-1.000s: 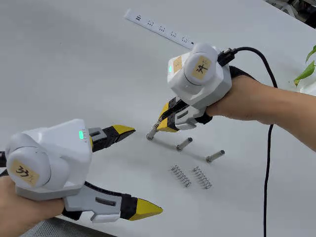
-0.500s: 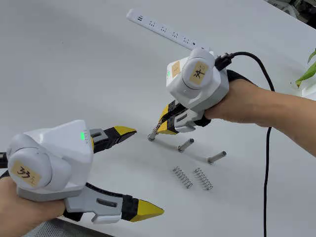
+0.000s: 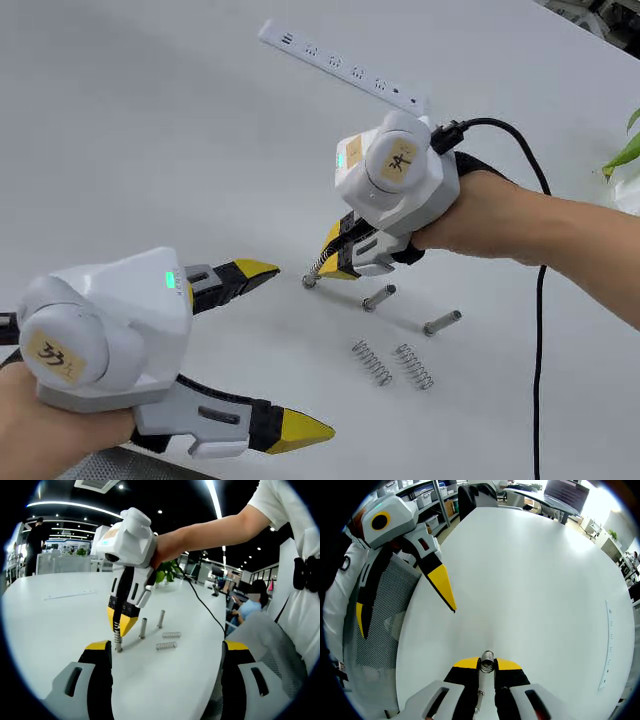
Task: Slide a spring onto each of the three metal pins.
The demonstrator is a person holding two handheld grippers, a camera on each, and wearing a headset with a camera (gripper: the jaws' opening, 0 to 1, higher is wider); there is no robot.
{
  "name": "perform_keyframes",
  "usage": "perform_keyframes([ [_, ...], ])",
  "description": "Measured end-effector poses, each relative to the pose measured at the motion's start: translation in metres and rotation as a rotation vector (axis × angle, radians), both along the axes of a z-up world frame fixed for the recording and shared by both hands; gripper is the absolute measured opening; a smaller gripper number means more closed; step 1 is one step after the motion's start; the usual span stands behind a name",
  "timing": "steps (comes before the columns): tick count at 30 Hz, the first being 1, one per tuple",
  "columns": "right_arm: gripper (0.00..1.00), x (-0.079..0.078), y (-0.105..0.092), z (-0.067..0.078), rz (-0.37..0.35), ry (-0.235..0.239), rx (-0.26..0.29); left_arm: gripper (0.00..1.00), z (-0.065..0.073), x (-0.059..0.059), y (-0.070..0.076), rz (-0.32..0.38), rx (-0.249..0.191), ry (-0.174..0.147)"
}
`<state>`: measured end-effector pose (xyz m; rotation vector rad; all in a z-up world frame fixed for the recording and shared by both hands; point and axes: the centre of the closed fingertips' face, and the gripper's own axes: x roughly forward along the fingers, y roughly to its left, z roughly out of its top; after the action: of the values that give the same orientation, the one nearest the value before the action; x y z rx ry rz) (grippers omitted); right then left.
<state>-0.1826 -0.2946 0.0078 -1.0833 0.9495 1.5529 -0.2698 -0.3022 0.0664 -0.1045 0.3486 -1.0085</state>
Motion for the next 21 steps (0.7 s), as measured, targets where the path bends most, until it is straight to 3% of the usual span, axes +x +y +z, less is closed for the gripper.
perform_keyframes([
  [21,0.08,0.0,0.001,-0.013,0.015,-0.011,-0.004,0.89,-0.002,0.001,0.002,0.007,-0.007,0.005],
])
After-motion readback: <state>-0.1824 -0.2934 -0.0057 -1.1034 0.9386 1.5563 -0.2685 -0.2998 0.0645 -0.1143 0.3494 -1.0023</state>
